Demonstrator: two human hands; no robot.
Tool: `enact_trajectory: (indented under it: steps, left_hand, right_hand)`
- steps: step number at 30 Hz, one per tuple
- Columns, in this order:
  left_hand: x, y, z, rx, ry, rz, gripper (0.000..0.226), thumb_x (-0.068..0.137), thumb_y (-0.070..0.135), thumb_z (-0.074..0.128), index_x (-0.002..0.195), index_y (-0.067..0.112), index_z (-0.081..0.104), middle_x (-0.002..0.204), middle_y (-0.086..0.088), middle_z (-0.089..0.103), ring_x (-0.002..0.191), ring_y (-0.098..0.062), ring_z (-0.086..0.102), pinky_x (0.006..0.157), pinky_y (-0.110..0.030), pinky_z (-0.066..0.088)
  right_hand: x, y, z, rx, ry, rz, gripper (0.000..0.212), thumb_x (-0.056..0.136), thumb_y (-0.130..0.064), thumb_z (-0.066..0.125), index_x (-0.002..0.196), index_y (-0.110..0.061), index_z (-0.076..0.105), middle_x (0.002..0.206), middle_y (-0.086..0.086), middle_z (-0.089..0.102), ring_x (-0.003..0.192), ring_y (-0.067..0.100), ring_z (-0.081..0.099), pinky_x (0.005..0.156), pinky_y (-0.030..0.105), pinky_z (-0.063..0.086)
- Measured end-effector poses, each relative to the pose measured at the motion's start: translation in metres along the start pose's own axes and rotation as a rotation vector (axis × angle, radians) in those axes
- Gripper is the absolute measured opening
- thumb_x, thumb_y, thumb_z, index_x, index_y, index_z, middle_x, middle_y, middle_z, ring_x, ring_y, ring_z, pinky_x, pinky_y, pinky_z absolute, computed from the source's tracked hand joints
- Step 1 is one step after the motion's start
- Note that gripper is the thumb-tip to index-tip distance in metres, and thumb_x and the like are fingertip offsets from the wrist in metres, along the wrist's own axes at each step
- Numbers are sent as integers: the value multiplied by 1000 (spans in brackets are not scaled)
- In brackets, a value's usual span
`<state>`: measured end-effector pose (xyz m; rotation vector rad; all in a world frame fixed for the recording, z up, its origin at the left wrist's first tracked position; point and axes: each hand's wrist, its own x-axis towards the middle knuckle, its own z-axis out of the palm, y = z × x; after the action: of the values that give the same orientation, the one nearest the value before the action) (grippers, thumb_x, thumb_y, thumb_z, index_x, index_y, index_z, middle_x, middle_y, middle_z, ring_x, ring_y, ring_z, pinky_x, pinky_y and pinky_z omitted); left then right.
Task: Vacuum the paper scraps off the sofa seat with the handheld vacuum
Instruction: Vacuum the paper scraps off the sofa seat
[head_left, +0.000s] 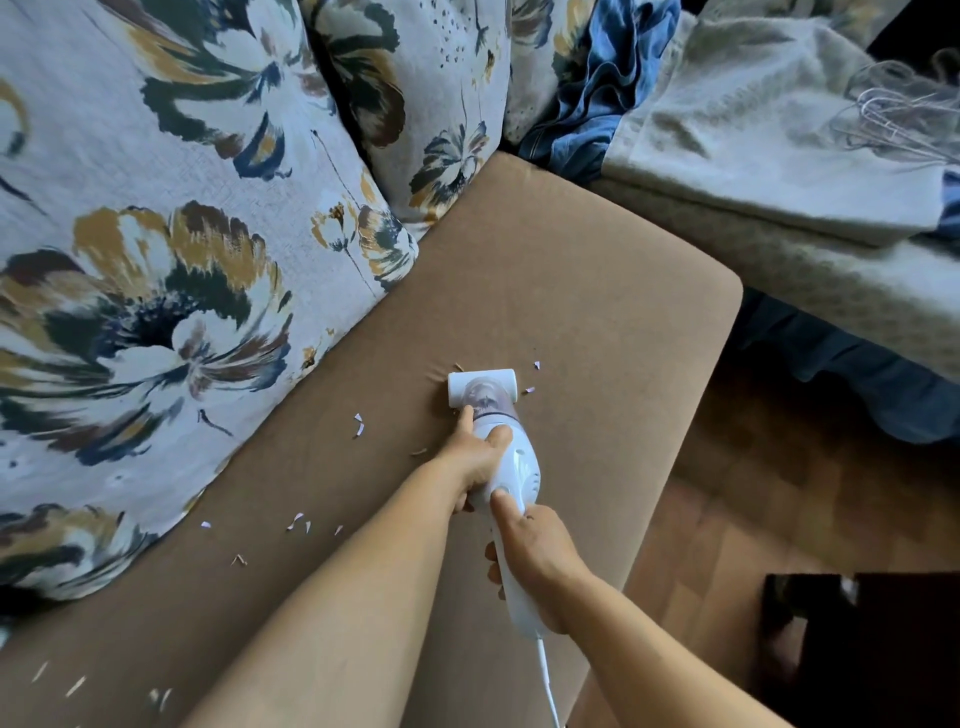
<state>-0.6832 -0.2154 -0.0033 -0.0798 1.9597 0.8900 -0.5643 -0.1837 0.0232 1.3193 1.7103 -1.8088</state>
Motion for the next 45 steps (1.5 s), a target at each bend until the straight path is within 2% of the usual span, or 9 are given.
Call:
enact_trajectory:
  steps: [4, 7, 14, 17, 24, 31, 36, 41, 45]
  left_hand:
    - [-16, -22, 7, -115, -43, -28, 86, 90, 56, 54, 154, 41, -1, 154, -2, 32, 126, -29, 49, 91, -42, 50]
    - [-24, -30, 10, -155, -42, -26, 90, 86, 56, 58, 153, 43, -2, 153, -2, 36, 126, -28, 51, 98, -50, 49]
    - [-40, -13, 9, -148, -14, 19, 89, 86, 57, 57, 153, 41, 1, 158, 3, 26, 116, -24, 54, 88, -41, 54]
    - [-41, 6, 9, -97, -25, 79, 94, 81, 62, 58, 152, 45, 0, 160, 3, 22, 132, -26, 46, 91, -39, 52]
    - [-11, 64, 11, 27, -22, 121, 82, 91, 53, 54, 155, 38, 5, 155, 1, 32, 127, -27, 51, 92, -35, 50]
    - [24, 91, 23, 152, -21, 67, 71, 96, 48, 47, 155, 36, 10, 154, -2, 35, 129, -32, 50, 101, -38, 43]
    - [36, 83, 18, 88, 8, 68, 70, 93, 48, 54, 153, 35, 21, 150, -2, 41, 125, -25, 50, 89, -27, 39]
    - [36, 65, 11, 80, -32, 75, 75, 90, 49, 59, 153, 38, 19, 150, -1, 41, 127, -25, 50, 102, -32, 42]
    - [24, 39, 4, 96, -52, 79, 77, 89, 50, 59, 153, 39, 18, 151, 0, 39, 129, -25, 49, 107, -36, 41]
  right_hand:
    - [-18, 21, 7, -12, -3, 2, 33, 95, -37, 41, 81, -9, 52, 61, 3, 54, 44, 15, 52, 48, 23, 42]
    - [-30, 26, 7, -36, 24, -8, 36, 96, -37, 41, 76, -10, 53, 61, 4, 56, 46, 17, 54, 51, 25, 43]
    - [-46, 12, -3, -7, 88, -58, 50, 96, -43, 38, 65, -9, 57, 56, 5, 59, 48, 18, 57, 54, 27, 47]
    - [-44, 6, -8, 19, 135, -102, 53, 96, -46, 34, 62, -10, 55, 55, 5, 59, 45, 16, 57, 56, 28, 46]
    - [-2, -31, -23, 158, 166, -72, 61, 100, -53, 26, 72, -8, 57, 61, 9, 59, 50, 21, 57, 63, 34, 49]
    - [54, -39, -24, 196, 176, 26, 86, 84, -72, 19, 85, -2, 67, 83, 20, 72, 84, 39, 70, 87, 51, 55]
    - [70, -42, -25, 435, 32, 170, 66, 96, -63, 28, 79, -10, 64, 56, 10, 63, 47, 22, 59, 65, 34, 53]
    - [61, -35, -3, 451, 96, 185, 65, 95, -64, 27, 82, -12, 62, 51, 6, 61, 41, 19, 57, 54, 26, 50]
    - [44, -19, 18, 459, 94, 200, 68, 95, -65, 25, 80, -10, 62, 60, 9, 65, 48, 22, 61, 61, 29, 53]
